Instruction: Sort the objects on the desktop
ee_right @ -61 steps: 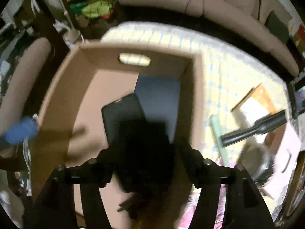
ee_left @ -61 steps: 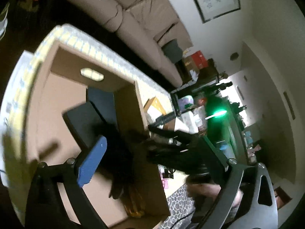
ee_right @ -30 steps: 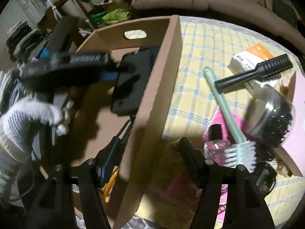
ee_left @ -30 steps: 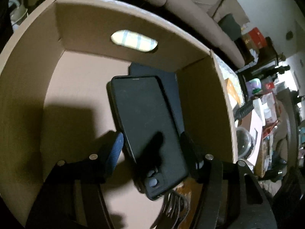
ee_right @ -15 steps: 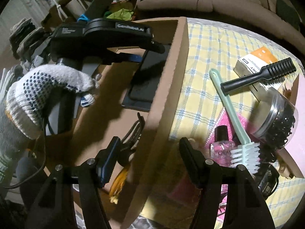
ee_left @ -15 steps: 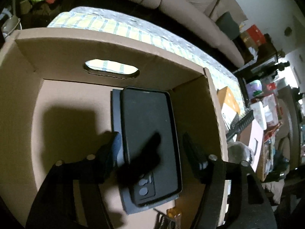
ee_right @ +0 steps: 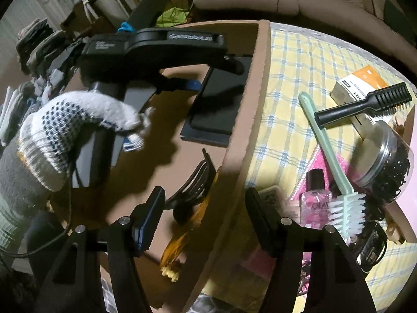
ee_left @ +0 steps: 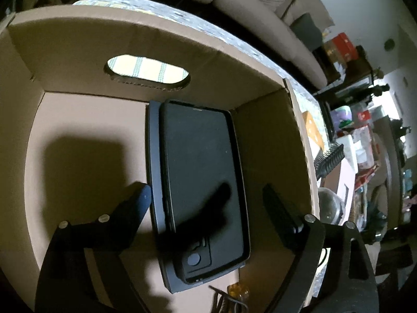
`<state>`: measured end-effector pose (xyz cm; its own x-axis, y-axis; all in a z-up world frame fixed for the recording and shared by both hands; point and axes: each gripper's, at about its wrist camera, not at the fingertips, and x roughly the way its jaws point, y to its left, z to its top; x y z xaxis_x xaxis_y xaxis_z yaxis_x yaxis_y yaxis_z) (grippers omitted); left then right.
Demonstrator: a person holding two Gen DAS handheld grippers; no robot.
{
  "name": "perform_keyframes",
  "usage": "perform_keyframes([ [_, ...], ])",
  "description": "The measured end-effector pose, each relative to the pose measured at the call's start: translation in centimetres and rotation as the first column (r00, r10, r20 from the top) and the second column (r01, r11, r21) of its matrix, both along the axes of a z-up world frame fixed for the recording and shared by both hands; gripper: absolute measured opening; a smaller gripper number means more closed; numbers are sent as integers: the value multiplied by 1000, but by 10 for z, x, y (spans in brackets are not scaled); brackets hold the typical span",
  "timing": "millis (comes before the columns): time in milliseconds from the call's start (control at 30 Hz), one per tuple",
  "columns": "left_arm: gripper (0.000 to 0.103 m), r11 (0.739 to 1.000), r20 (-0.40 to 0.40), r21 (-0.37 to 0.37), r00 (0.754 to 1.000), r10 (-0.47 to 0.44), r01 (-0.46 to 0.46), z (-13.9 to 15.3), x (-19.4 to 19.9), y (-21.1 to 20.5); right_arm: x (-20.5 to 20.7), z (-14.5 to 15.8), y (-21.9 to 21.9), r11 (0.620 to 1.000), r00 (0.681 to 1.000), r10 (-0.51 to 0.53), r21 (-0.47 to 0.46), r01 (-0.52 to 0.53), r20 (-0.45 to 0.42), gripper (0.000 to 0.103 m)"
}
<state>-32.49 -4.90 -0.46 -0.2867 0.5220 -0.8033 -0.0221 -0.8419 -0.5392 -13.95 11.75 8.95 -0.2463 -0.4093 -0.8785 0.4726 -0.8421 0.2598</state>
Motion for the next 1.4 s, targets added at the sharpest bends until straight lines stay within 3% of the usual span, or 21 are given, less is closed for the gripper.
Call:
perform_keyframes([
  [133, 87, 1000, -26, -12, 1000, 0, 0, 10, 6, -6, 0, 1, 1, 1000, 1000, -11, 17, 11, -12, 66],
  [333, 97, 998, -108, -62, 994, -29, 23, 51, 34, -21, 2, 6, 8, 998, 998, -51, 18, 52, -30, 66],
  [433, 97, 993, -105, -80, 990, -95, 87, 67, 55, -21, 7, 12, 11, 998, 997, -64, 18, 65, -43, 66],
  [500, 97, 967, -102, -178, 974, -201, 181, 73, 72, -10, 10, 17, 15, 997, 996, -73, 18, 74, -49, 66],
  [567, 95, 921, -92, -296, 953, -290, 252, 72, 85, 7, 13, 18, 18, 997, 996, -75, 26, 76, -50, 66],
  [600, 93, 883, -75, -367, 937, -342, 293, 68, 92, 16, 14, 18, 19, 997, 996, -73, 32, 75, -50, 66],
  [667, 88, 840, -40, -427, 921, -388, 336, 60, 100, 28, 17, 17, 19, 996, 996, -70, 43, 72, -49, 66],
  [833, 85, 769, 31, -491, 891, -453, 408, 34, 112, 43, 23, 15, 16, 997, 997, -60, 42, 62, -43, 66],
  [1033, 82, 736, 73, -539, 893, -443, 410, 11, 107, 41, 23, 8, 12, 998, 999, -40, 51, 42, -31, 66],
  [1167, 82, 699, 72, -591, 889, -452, 403, 9, 106, 48, 24, 2, 7, 998, 1000, -25, 52, 26, -15, 66],
  [1400, 84, 681, 81, -620, 895, -440, 391, 4, 100, 56, 26, -7, 1, 998, 1000, -9, 60, 9, 7, 66],
])
